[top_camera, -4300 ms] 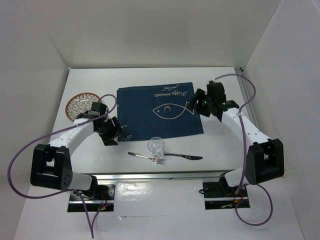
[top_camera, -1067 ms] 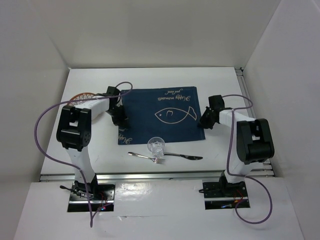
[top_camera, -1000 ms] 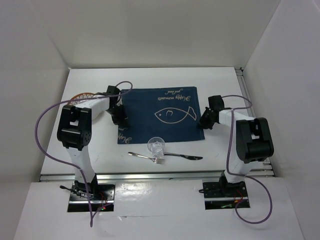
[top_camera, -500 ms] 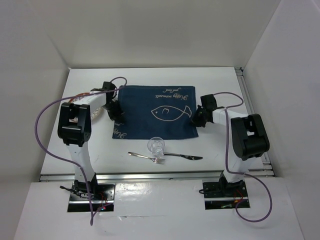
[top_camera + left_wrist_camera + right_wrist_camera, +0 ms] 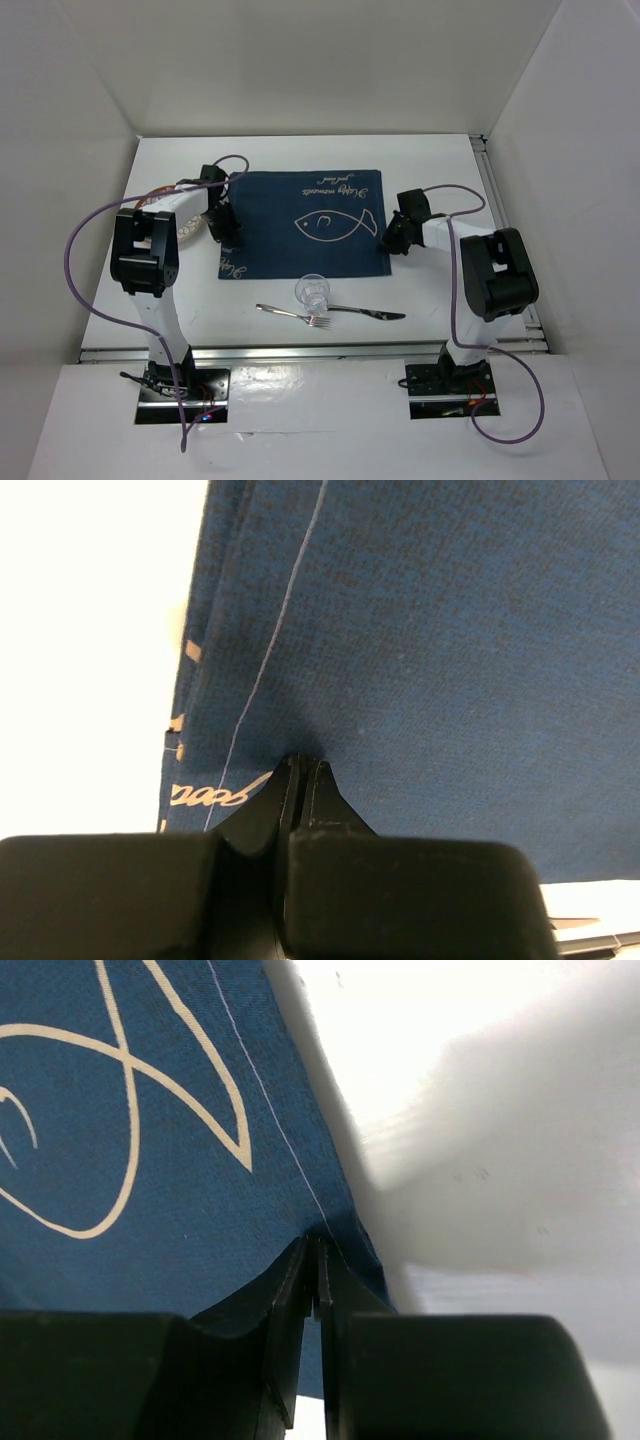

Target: Set the dinner table for one person

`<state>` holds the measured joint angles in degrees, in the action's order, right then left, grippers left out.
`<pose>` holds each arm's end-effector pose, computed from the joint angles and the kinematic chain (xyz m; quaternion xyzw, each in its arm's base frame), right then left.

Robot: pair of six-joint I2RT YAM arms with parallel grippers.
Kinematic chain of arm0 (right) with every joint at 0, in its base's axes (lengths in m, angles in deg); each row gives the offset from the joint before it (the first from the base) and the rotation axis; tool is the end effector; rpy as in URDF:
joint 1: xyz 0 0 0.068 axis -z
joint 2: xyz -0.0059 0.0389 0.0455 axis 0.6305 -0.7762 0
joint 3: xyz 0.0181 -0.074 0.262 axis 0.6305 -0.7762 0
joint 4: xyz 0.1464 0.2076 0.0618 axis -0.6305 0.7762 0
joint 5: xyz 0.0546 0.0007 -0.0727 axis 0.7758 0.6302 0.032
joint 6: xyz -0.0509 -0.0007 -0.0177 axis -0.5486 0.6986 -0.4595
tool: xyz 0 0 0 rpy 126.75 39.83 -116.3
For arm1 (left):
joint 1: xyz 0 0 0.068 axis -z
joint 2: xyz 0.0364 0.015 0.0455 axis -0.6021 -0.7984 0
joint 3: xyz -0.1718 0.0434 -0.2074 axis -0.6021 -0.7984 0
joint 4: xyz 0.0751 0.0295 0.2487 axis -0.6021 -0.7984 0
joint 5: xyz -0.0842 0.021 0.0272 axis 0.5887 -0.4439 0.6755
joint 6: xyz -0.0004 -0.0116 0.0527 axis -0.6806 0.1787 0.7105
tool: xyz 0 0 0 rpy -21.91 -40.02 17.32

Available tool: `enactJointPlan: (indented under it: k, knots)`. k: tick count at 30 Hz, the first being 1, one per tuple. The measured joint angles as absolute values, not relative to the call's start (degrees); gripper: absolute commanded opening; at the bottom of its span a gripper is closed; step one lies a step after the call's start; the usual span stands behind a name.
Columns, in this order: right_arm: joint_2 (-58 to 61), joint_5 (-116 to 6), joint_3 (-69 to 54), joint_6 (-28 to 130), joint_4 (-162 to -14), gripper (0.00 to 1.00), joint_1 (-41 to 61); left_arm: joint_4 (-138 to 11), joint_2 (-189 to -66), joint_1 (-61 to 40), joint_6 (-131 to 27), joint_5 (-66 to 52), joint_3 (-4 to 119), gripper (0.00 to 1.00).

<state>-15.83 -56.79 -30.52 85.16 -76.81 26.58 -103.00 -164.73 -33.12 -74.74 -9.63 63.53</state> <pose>0.3233 0.0754 0.1477 0.2230 0.9332 0.1688 0.2258 0.3919 -0.0304 0.1629 -0.2525 0.9531 -0.1000 0.1334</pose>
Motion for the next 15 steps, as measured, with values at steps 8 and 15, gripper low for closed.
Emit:
enactJointPlan:
  k: [8, 15]
  knots:
    - [-12.0, -60.0, -29.1, 83.8, -69.0, 0.59, 25.1, -107.6, -162.1, -33.2, -74.2, -11.9, 66.6, 0.38]
    - [-7.4, -60.7, -20.2, 81.0, -65.4, 0.72, 22.4, -109.4, -149.8, -35.7, -73.2, -13.0, 73.5, 0.67]
